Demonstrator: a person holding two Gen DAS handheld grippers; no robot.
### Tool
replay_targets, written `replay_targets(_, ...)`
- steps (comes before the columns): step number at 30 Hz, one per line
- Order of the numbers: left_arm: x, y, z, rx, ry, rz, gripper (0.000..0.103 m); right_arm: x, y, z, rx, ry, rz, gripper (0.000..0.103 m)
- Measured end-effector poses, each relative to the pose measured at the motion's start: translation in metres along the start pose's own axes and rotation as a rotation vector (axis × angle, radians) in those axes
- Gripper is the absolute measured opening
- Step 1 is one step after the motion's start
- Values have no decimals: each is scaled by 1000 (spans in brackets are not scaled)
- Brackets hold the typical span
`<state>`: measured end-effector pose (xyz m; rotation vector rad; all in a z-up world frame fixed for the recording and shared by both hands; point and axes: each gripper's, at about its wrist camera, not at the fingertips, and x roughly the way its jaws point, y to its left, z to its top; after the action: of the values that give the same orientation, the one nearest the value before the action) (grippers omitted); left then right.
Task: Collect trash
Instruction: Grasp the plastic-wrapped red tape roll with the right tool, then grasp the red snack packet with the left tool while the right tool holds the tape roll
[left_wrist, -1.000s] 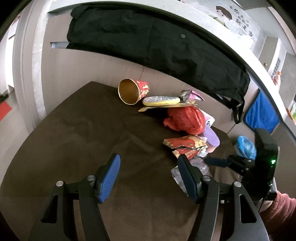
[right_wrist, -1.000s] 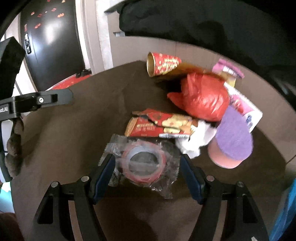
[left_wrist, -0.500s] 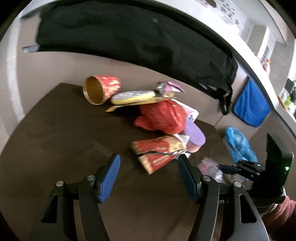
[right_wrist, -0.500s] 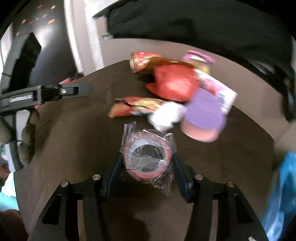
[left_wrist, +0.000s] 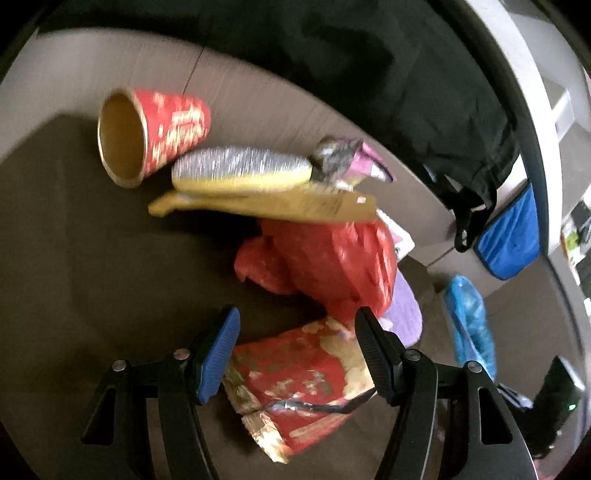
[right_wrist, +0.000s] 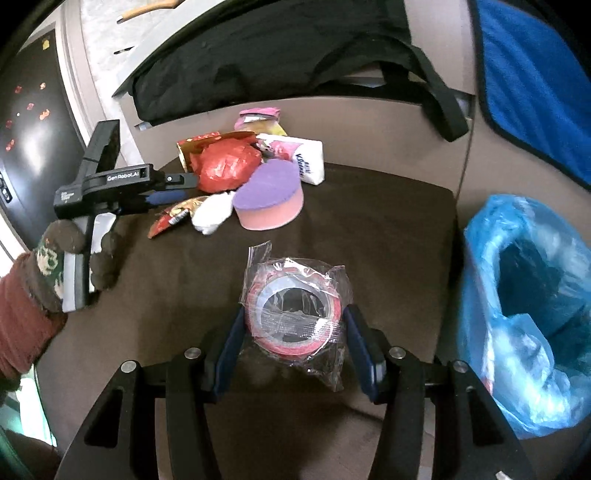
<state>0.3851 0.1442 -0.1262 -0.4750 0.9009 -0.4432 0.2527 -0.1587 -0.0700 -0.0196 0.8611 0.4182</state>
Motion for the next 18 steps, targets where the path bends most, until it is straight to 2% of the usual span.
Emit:
replay_targets(1, -3, -1, -4, 8, -4, -5, 65, 0, 0, -1, -1, -2, -1, 51)
replay_targets(6, -18, -21, -37, 79, 74, -76, 65, 0, -5, -4, 21, -14, 8, 51)
replay_targets(9, -29, -41, -61, 166, 94, -61, 65, 1, -7, -5, 35, -22, 15, 51)
replay_targets(11, -36, -52, -73, 190, 61, -10, 65, 1, -5, -5, 38, -25, 21, 51)
replay_targets(15, -52, -64, -78, 168, -92, 97, 65, 0, 1, -6, 22, -38, 20, 51)
replay_targets(16, -52, -66, -77, 176, -123, 154, 65, 0, 2, -7, 16, -40, 16, 51)
replay_targets(18, -44, -70, -76, 194, -125, 217, 65, -1, 5, -8, 9, -43, 9, 51)
